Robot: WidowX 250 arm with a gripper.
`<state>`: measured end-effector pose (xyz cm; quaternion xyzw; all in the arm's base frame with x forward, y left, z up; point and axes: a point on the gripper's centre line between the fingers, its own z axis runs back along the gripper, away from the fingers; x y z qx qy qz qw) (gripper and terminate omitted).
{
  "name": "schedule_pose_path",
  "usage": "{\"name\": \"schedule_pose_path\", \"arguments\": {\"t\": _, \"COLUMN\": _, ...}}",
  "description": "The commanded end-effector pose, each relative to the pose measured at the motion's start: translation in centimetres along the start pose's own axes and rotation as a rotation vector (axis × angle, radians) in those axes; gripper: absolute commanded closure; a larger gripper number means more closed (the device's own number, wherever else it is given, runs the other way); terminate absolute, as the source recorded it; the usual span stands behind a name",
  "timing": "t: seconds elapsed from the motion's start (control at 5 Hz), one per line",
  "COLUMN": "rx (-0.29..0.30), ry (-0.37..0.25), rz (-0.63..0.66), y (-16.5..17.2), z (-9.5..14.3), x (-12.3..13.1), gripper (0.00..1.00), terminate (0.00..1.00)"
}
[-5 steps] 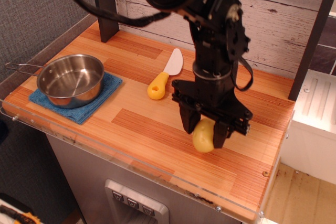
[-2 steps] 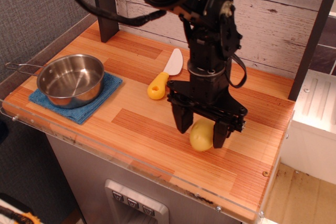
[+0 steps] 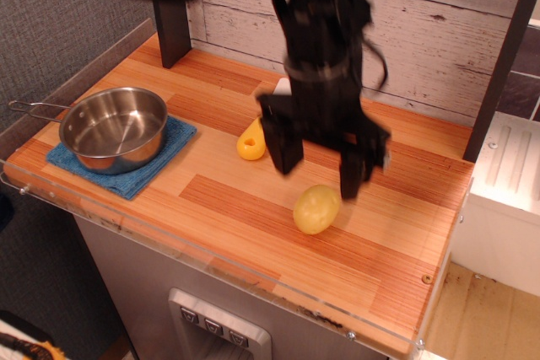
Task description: Move the potato and place it at the right edge of the table.
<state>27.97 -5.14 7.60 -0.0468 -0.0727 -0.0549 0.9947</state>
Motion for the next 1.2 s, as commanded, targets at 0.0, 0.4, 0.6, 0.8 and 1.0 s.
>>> {"name": "schedule_pose_path", "arguments": {"t": 0.0, "rx": 0.004, "ry": -0.148, "rz": 0.114, "y": 5.3, "z": 8.7, "x": 1.3, "gripper": 0.00, "terminate": 0.00}}
{"name": "schedule_pose_path", "arguments": {"t": 0.4, "rx": 0.049, "ry": -0.064, "rz": 0.134, "y": 7.1, "z": 7.5, "x": 2.1, "gripper": 0.00, "terminate": 0.00}}
{"name": "schedule_pose_path", "arguments": {"t": 0.6, "rx": 0.017, "ry": -0.062, "rz": 0.043, "y": 7.4, "z": 7.0, "x": 2.5, "gripper": 0.00, "terminate": 0.00}}
{"name": "schedule_pose_path", "arguments": {"t": 0.8, "rx": 0.017, "ry": -0.062, "rz": 0.043, "y": 7.4, "z": 7.0, "x": 2.5, "gripper": 0.00, "terminate": 0.00}}
{"name": "schedule_pose_path", "arguments": {"t": 1.0, "rx": 0.017, "ry": -0.062, "rz": 0.043, "y": 7.4, "z": 7.0, "x": 2.5, "gripper": 0.00, "terminate": 1.00}}
